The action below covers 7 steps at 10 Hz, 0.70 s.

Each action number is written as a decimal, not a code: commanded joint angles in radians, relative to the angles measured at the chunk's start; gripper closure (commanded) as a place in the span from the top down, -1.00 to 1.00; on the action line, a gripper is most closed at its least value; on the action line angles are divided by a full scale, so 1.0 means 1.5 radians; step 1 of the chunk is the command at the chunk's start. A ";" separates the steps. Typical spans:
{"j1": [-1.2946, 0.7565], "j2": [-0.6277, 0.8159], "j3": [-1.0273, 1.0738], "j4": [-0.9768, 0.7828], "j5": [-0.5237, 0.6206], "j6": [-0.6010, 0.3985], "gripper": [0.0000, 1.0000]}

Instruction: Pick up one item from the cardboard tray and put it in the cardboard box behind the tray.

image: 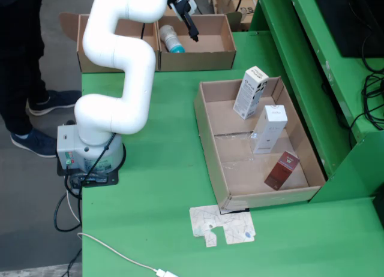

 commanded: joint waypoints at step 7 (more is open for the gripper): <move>0.000 0.032 0.036 -0.027 0.001 -0.004 1.00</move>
